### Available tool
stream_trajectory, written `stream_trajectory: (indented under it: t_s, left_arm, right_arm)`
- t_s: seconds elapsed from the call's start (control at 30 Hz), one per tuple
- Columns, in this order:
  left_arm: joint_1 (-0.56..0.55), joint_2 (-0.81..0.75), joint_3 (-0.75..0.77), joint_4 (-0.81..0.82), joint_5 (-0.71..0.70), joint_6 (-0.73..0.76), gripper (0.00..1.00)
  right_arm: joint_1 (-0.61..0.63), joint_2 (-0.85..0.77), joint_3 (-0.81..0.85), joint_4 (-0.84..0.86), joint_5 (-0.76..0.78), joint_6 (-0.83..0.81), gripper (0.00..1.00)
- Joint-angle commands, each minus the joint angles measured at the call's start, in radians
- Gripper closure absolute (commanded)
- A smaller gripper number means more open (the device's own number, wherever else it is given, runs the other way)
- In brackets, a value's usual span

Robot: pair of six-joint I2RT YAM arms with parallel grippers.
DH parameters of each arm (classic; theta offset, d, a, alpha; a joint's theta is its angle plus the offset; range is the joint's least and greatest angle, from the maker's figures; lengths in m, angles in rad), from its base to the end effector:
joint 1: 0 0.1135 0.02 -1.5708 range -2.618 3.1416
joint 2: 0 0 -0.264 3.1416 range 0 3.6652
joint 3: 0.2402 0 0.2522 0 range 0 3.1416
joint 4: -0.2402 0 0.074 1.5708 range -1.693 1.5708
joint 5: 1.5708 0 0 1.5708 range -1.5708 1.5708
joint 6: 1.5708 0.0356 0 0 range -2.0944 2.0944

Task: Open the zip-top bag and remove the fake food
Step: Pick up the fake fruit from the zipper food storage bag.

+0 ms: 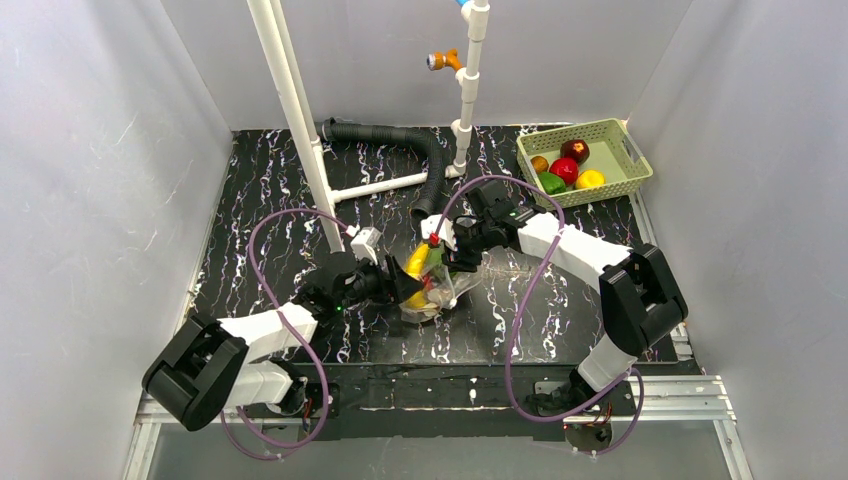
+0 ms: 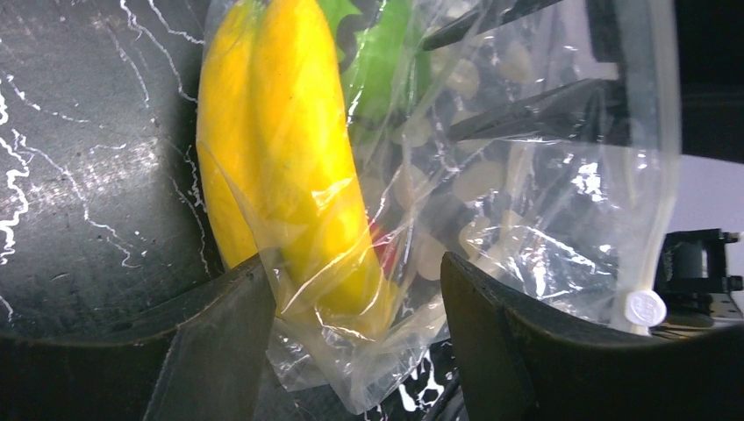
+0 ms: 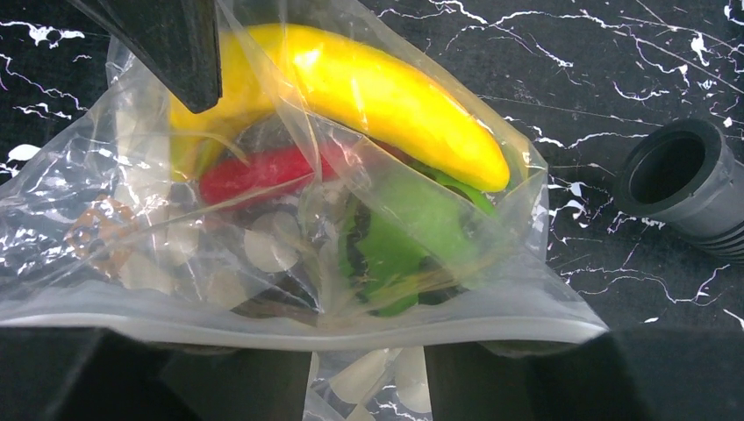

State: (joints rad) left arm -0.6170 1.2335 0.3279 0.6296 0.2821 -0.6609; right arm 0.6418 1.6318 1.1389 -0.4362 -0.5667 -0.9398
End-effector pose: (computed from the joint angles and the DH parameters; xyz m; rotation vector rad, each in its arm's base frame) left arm 0.1860 -0.1441 0.1774 0.1696 1.9905 -1.1221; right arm 0.2630 0.2204 0.2306 -1.8484 1.5055 0.5662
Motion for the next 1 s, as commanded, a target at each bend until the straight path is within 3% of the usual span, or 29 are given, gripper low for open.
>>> stream_trajectory:
  t_s: [0.0, 0.1, 0.2, 0.6, 0.97]
  left_arm:
    - [0.005, -0.030, -0.015, 0.107, 0.042, -0.042, 0.37]
    - [0.006, -0.015, -0.018, 0.147, 0.065, -0.062, 0.47]
    - [0.009, 0.000, -0.019, 0.157, 0.079, -0.064, 0.49]
    - [0.017, 0.081, -0.031, 0.203, 0.120, -0.081, 0.53]
    - [0.023, 0.063, -0.046, 0.179, 0.118, -0.071, 0.53]
  right_arm:
    - [0.005, 0.013, 0.038, 0.032, 0.013, 0.015, 0.46]
    - [0.007, 0.035, 0.054, 0.034, 0.028, 0.022, 0.45]
    - [0.006, 0.053, 0.071, 0.044, 0.044, 0.030, 0.43]
    - [0.007, 0.109, 0.131, 0.069, 0.096, 0.023, 0.31]
    - [0.007, 0.154, 0.183, 0.070, 0.131, -0.012, 0.19]
